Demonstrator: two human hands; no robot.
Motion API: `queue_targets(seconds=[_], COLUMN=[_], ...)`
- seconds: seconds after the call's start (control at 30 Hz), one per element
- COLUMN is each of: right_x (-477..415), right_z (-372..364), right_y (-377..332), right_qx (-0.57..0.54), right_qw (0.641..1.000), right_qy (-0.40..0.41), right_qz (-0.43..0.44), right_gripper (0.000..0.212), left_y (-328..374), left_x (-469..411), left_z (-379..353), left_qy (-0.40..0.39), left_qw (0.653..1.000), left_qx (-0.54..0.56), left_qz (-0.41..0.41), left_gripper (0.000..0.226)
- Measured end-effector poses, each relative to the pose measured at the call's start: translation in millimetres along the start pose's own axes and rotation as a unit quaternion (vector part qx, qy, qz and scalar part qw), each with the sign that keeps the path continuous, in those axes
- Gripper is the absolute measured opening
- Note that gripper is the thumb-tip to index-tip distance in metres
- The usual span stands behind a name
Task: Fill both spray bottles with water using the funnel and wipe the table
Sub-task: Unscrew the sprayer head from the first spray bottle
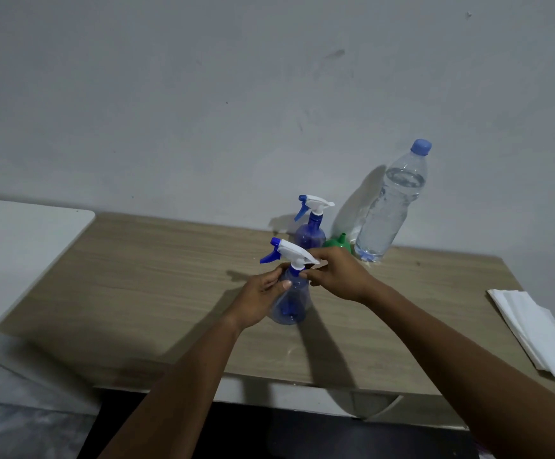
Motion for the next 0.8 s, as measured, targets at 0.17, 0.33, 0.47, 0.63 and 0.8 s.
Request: queue_targets(seconds=[0.17, 0.33, 0.47, 0.63, 0.8], right_x=[-1.7, -2.3, 2.1, 5.5, 2.2], right_z=[0.6, -1.4, -2.6, -2.6, -7.2], right_y=[-10.4, -5.5, 0.1, -4.0, -10.4], right_qx=[0.039, 0.014, -0.003, 0.014, 0.028], right_qw=[0.999, 0.999, 0.999, 0.999, 0.996], right_qy=[0.020, 0.041, 0.039, 0.045, 0.083], right_qz=[0.021, 0.013, 0.009, 0.012, 0.007], right_gripper=[0.031, 0.029, 0.028, 0.030, 0.039], left_y=[-1.6, -2.9, 1.1, -2.4, -4.7], left_x=[-1.6, -1.4, 0.0, -2.4, -2.4], left_z=[1.3, 2.8, 0.8, 0.3, 1.8], left_qy=[-0.005, 0.002, -0.002, -0.006, -0.005], left_qw=[1.000, 1.000, 1.000, 1.000, 1.000], left_qx=[-0.003, -0.002, 0.004, 0.007, 0.003], left_qz=[-0.003, 0.007, 0.009, 0.001, -0.001], left_gripper=[0.045, 0.044, 0.041, 0.042, 0.045])
Point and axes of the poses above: each hand's wrist, its own x-axis away from the middle knuckle, its own z-axis out of the back of the hand, y = z × x, the point moved 1 cm from there along -x, towards the middle knuckle, and after that the axes turned 1 degree about -x, right-handed, at the moved point
